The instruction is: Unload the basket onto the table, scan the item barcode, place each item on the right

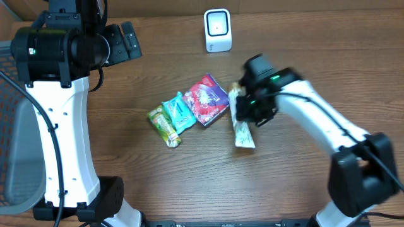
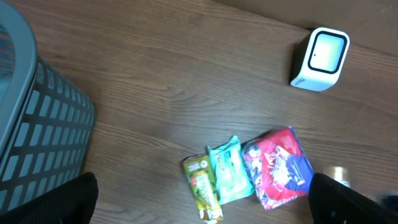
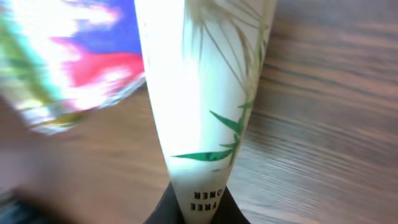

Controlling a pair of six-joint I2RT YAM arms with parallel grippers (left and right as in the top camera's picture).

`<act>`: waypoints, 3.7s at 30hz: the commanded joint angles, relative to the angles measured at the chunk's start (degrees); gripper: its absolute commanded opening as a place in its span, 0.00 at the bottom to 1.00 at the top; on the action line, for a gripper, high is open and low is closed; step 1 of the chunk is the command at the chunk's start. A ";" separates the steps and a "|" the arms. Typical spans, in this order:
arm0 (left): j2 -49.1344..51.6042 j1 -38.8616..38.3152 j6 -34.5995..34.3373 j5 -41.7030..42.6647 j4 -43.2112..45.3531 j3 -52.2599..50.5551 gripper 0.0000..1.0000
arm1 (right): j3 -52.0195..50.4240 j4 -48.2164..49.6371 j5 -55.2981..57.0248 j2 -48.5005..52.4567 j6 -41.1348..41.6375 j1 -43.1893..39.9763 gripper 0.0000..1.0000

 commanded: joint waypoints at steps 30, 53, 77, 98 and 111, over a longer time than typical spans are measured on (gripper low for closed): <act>-0.11 0.00 -0.66 0.48 0.04 -0.11 0.99 | -4.44 -0.90 10.54 -2.05 -1.44 -13.84 0.66; -0.11 -0.02 -0.63 0.48 0.04 -0.11 0.99 | 2.08 -12.17 41.46 5.99 10.12 17.81 0.87; -0.11 0.00 -0.63 0.48 0.04 -0.11 1.00 | 1.33 -14.60 40.61 13.00 10.54 18.18 0.32; -0.11 -0.02 -0.63 0.48 0.04 -0.11 0.99 | -2.89 3.21 -3.34 3.21 -0.28 1.44 0.04; -0.11 -0.02 -0.63 0.48 0.04 -0.11 1.00 | -12.20 5.38 -5.03 3.21 -4.09 -11.87 0.53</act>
